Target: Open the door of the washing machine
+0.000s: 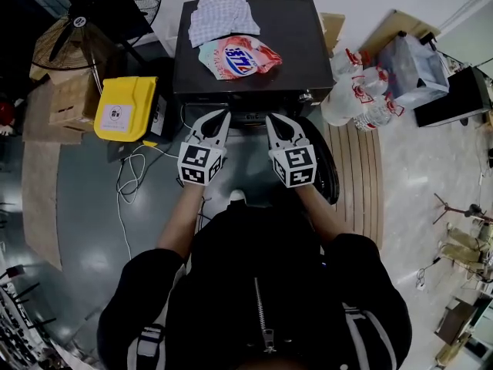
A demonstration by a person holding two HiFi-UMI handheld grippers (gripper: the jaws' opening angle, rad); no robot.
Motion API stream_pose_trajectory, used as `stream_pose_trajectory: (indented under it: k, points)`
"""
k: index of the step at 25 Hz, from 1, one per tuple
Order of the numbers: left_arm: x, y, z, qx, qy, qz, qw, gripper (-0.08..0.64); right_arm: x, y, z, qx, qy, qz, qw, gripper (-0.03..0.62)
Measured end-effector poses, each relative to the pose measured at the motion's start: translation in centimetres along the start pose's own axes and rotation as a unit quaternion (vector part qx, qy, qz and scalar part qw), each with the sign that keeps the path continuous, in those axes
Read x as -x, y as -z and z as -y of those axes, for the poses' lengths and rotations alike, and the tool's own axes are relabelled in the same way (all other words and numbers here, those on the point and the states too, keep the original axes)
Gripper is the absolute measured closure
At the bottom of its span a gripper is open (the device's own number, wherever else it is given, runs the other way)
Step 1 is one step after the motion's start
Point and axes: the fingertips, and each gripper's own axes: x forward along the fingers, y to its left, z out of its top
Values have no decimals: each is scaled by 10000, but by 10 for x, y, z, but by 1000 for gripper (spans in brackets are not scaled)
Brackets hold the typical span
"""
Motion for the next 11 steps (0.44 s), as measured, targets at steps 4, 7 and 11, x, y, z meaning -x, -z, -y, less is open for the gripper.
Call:
stream_pose_trajectory:
  k: [4, 7, 11]
  points:
    - [3, 1, 1, -4, 3, 9, 10000, 554, 2, 2, -2, 19, 23, -1, 10000, 589]
    - [5, 2, 3, 6, -3, 7, 10000, 554, 4, 2, -2, 33, 36, 1, 10000, 589]
    - [6, 0, 4, 2, 1, 24, 10000, 555, 6, 0, -2, 49, 62, -9, 10000, 590]
